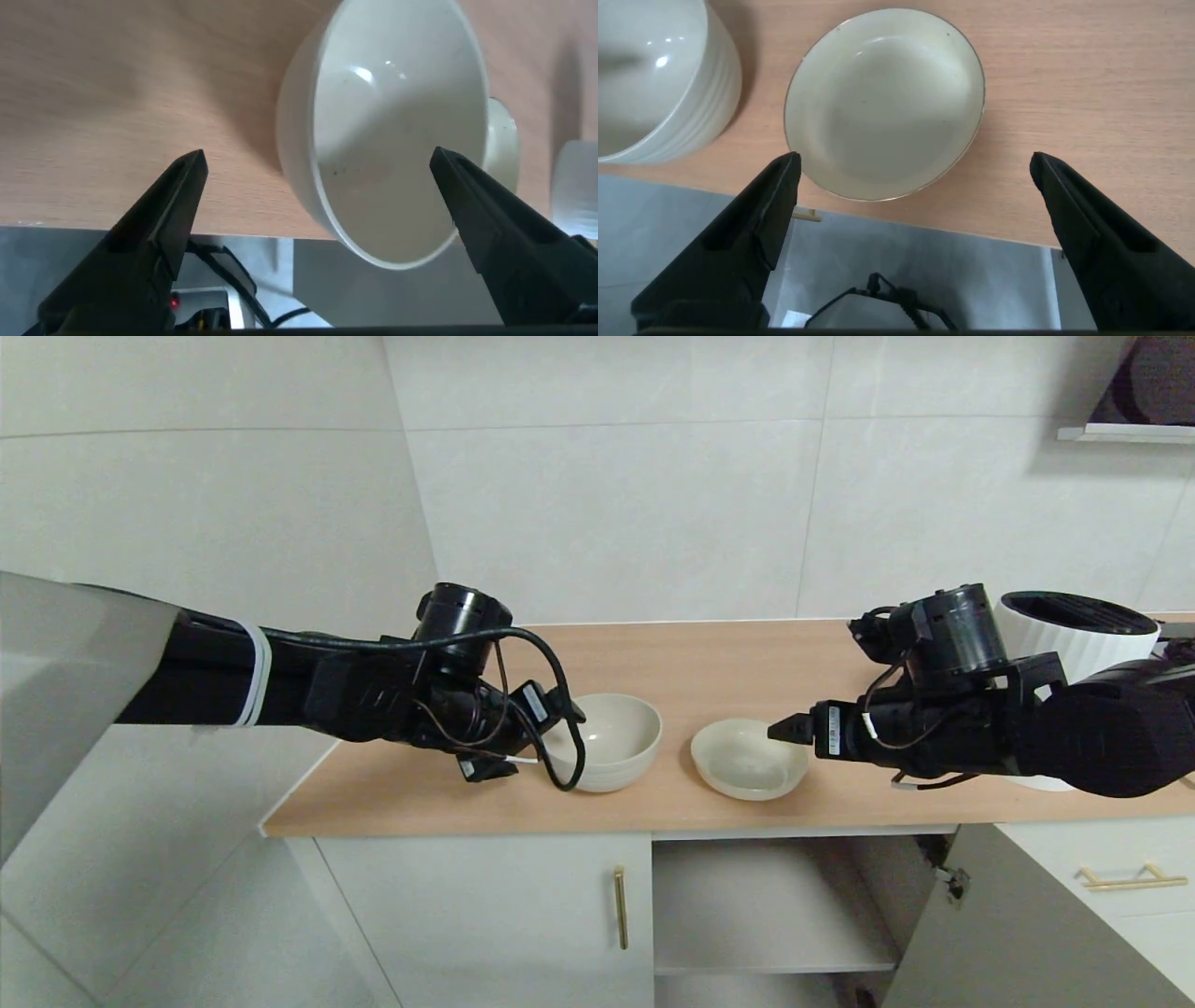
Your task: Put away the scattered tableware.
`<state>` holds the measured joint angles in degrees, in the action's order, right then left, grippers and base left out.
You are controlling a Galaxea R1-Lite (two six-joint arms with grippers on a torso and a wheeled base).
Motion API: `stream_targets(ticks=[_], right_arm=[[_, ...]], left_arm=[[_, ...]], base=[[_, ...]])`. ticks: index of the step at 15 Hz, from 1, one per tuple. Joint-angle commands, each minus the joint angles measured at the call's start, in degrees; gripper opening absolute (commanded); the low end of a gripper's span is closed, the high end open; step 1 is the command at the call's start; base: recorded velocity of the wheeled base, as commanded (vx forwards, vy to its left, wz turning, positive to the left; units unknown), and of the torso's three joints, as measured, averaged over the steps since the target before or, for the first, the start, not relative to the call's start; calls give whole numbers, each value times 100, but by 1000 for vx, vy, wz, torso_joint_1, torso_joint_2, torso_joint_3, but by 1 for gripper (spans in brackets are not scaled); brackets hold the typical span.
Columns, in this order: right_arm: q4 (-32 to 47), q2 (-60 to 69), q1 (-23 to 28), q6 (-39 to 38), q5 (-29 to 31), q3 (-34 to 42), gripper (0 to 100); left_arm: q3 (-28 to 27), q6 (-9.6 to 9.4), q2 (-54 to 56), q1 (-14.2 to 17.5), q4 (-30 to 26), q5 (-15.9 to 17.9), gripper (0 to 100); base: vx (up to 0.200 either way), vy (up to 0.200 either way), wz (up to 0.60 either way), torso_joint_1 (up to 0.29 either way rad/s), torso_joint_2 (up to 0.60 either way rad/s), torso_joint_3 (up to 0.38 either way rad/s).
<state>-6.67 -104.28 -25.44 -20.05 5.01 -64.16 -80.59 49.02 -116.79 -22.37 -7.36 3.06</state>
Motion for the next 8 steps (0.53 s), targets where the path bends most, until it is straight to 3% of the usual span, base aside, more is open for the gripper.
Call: stream_targets(ticks=[1,4,5,8], right_arm=[[-10,4,-5,1,0,0,100],[-1,13,-5,1,0,0,100],[-1,13,-5,1,0,0,100],[-1,4,-5,1,18,-9,100]], left_arm=[[-9,2,-90,5,7,2,100],[-9,2,-213,5,183,-42,100],[-9,2,-231,5,183,-42,0],[-9,2,-204,13,183,-42,0]], base=[[0,0,0,0,0,0],[0,0,0,0,0,0],[0,0,0,0,0,0],[0,0,0,0,0,0]])
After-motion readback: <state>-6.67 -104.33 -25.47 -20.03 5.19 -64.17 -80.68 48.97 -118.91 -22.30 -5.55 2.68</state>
